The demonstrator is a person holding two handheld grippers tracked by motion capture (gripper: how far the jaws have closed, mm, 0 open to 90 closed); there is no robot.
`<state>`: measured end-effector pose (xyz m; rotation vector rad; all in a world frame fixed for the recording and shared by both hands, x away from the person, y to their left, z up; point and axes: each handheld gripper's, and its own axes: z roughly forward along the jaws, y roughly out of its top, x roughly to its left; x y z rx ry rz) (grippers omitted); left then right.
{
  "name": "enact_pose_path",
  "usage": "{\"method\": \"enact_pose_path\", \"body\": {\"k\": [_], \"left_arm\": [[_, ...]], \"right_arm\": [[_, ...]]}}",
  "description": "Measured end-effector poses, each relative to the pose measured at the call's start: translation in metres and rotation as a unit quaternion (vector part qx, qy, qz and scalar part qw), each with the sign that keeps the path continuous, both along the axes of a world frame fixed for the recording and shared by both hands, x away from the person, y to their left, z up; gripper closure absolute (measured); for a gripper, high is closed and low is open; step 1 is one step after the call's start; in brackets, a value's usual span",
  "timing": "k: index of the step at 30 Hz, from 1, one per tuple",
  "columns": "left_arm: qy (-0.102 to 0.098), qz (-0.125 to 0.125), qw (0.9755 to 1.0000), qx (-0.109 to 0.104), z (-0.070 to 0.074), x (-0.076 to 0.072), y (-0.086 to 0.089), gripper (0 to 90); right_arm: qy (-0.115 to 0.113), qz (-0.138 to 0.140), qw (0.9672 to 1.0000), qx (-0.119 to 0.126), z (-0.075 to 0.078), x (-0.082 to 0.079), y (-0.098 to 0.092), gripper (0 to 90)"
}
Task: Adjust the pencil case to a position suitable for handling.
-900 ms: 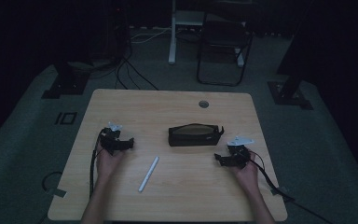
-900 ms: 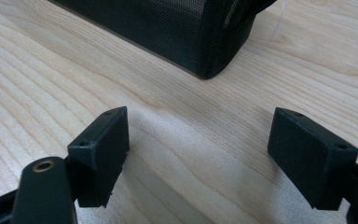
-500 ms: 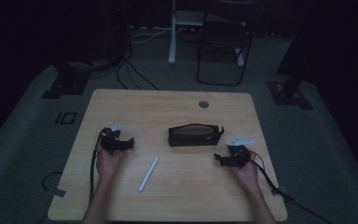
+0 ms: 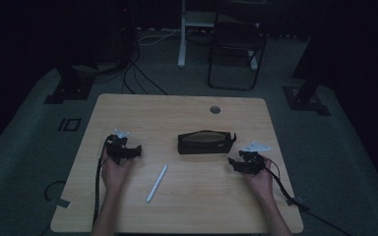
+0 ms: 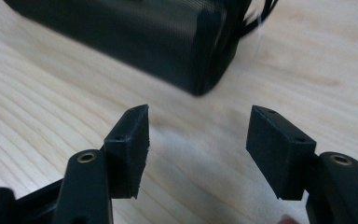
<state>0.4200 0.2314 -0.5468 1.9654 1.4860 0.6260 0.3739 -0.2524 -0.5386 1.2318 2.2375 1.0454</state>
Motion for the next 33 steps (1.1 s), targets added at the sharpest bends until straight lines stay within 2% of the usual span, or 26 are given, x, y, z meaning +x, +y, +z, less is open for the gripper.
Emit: {"method": "enact_pose_path", "body": {"k": [3, 8, 9, 13, 14, 17, 19, 20, 25, 27, 33], "left_arm": [[0.000, 0.000, 1.0000, 0.000, 0.000, 0.000, 0.000, 9.7], [0.000, 0.001, 1.0000, 0.000, 0.000, 0.000, 0.000, 9.7], [0.000, 0.001, 1.0000, 0.000, 0.000, 0.000, 0.000, 9.8], [0.000, 0.001, 1.0000, 0.000, 0.000, 0.000, 0.000, 9.8], [0.000, 0.001, 1.0000, 0.000, 0.000, 0.000, 0.000, 9.8], [0.000, 0.001, 1.0000, 0.000, 0.000, 0.000, 0.000, 9.8], [0.000, 0.001, 1.0000, 0.000, 0.000, 0.000, 0.000, 9.8], [0.000, 0.001, 1.0000, 0.000, 0.000, 0.000, 0.000, 9.8], [0.000, 0.002, 1.0000, 0.000, 0.000, 0.000, 0.000, 9.8], [0.000, 0.003, 1.0000, 0.000, 0.000, 0.000, 0.000, 9.9], [-0.001, 0.003, 1.0000, 0.000, 0.000, 0.000, 0.000, 9.9]], "right_arm": [[-0.005, -0.012, 0.9999, -0.002, 0.013, 0.000, 0.003, 30.2], [-0.015, -0.019, 0.9997, -0.003, 0.021, 0.000, 0.007, 25.9], [-0.013, -0.022, 0.9996, 0.012, 0.026, 0.002, 0.008, 24.4], [-0.019, -0.034, 0.9990, 0.020, 0.034, 0.007, 0.009, 22.9], [-0.026, -0.041, 0.9984, 0.028, 0.042, 0.011, 0.010, 23.5], [-0.035, -0.050, 0.9976, 0.033, 0.050, 0.016, 0.012, 27.9], [-0.038, -0.054, 0.9972, 0.037, 0.053, 0.018, 0.013, 29.6], [-0.040, -0.058, 0.9965, 0.045, 0.056, 0.023, 0.014, 33.7], [-0.038, -0.067, 0.9960, 0.045, 0.058, 0.030, 0.017, 35.9], [-0.024, -0.078, 0.9958, 0.042, 0.056, 0.041, 0.021, 39.8], [0.003, -0.089, 0.9954, 0.035, 0.048, 0.055, 0.025, 46.5]]}}
